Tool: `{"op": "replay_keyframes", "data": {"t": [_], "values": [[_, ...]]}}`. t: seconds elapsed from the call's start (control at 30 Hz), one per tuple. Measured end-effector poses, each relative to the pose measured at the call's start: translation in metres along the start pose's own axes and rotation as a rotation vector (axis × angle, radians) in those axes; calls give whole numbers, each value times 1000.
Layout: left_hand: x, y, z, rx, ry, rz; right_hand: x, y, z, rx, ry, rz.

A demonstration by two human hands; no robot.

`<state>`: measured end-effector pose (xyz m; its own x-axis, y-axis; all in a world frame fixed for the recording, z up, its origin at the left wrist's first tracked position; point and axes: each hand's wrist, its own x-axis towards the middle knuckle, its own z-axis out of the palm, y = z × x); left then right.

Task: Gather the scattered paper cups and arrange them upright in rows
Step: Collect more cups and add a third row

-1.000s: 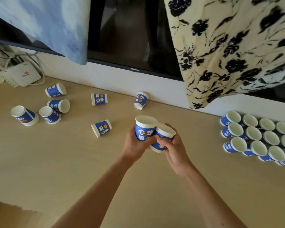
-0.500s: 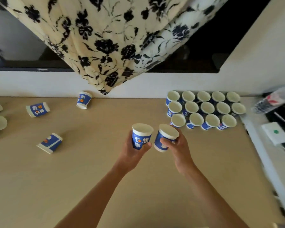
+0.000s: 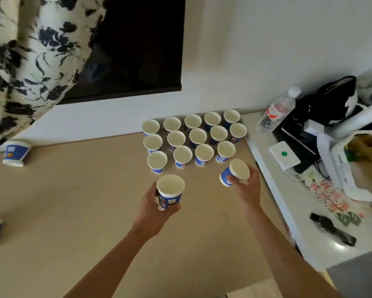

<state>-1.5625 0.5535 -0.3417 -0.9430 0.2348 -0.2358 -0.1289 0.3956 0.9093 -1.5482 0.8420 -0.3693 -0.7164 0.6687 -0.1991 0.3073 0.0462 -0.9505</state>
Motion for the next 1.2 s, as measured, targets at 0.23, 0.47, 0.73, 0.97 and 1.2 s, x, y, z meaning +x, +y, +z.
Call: {"op": "replay_keyframes", "data": {"t": [0.23,0.47,0.73,0.97,1.2], "values": [[4,1,14,113,1,-26,85,29,-21,-87,76,-8],[6,1,19,174,4,-49,132,38,-9,-156,-2,-103],[8,1,21,164,10,-35,154,39,4,-150,45,-91],[4,-4,22,144,31,-47,159,44,6,-166,33,-92],[2,-6,20,106,81,-74,114,61,-2,-55,153,-13]]}}
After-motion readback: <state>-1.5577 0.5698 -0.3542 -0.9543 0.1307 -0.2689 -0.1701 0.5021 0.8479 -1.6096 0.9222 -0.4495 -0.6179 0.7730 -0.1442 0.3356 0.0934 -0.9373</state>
